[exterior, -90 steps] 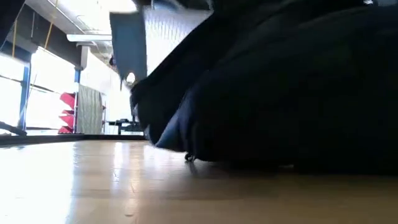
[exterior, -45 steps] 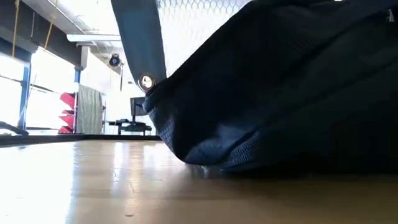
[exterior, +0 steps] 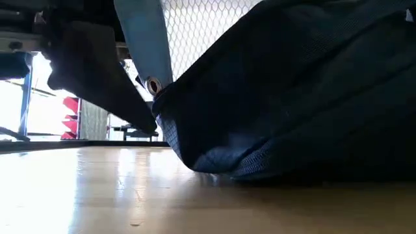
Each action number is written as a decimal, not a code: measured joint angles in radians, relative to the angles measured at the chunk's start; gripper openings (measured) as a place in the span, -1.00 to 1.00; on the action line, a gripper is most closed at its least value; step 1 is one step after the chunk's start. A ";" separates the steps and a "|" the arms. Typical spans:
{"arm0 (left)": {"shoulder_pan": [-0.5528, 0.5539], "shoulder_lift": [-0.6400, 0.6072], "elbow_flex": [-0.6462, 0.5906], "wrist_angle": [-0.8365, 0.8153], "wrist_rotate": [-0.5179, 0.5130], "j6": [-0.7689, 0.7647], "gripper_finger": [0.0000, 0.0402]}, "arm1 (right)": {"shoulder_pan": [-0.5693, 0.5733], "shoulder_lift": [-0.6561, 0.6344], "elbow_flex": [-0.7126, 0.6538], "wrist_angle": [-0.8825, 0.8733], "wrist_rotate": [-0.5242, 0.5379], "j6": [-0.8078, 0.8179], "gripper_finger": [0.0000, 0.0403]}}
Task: Unpack backpack
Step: Put the white zip bag into the backpack
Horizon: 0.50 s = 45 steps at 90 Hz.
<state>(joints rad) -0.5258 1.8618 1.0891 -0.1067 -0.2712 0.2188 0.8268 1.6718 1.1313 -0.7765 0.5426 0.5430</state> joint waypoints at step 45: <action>0.040 0.000 -0.004 0.067 0.127 -0.003 -0.94 | 0.000 0.002 0.013 -0.026 -0.069 0.034 -0.89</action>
<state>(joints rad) -0.4861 1.8618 1.0851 -0.0401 -0.1441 0.2160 0.8266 1.6734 1.1440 -0.8027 0.4738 0.5767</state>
